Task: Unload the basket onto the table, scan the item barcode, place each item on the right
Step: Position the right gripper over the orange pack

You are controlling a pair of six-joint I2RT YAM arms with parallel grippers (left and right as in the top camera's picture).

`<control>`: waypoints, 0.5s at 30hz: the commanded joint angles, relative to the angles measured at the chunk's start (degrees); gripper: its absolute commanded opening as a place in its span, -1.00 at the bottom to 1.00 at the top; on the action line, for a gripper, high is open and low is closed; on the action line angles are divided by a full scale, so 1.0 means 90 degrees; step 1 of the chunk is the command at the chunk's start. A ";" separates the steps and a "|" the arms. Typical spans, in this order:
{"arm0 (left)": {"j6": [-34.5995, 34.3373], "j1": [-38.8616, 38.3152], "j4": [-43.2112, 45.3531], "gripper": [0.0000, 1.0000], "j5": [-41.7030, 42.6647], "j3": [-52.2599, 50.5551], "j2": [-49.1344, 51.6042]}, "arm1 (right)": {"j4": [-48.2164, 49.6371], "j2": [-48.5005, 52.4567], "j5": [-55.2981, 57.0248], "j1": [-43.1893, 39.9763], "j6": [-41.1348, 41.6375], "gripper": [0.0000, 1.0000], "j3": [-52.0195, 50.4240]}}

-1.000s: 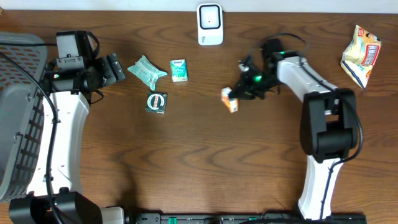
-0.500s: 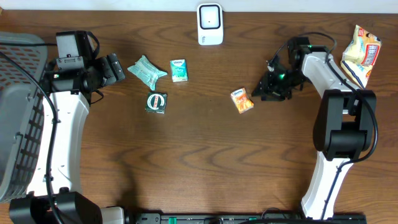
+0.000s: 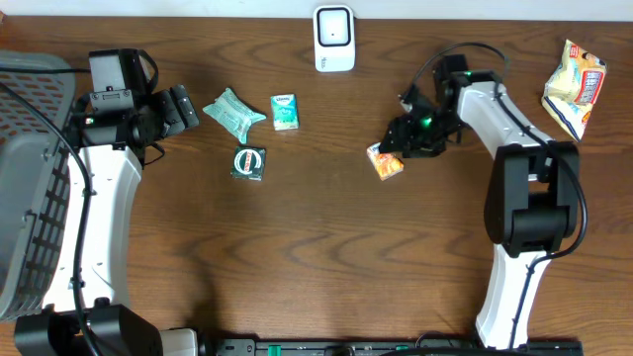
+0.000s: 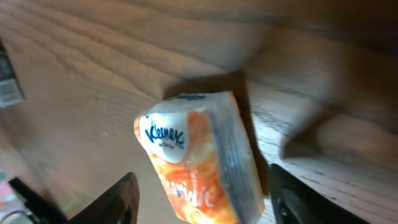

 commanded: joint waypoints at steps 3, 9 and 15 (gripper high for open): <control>-0.0053 0.0022 -0.0017 0.95 -0.0041 -0.0032 0.0036 | 0.0012 -0.0015 0.0843 0.0313 -0.0202 0.07 0.0053; -0.0053 0.0022 -0.0017 0.95 -0.0041 -0.0032 0.0036 | 0.0029 -0.0015 0.1015 0.0435 -0.0202 -0.13 -0.0070; -0.0053 0.0022 -0.0017 0.95 -0.0041 -0.0032 0.0036 | 0.0342 -0.0015 0.1018 0.0435 -0.0204 -0.41 -0.0318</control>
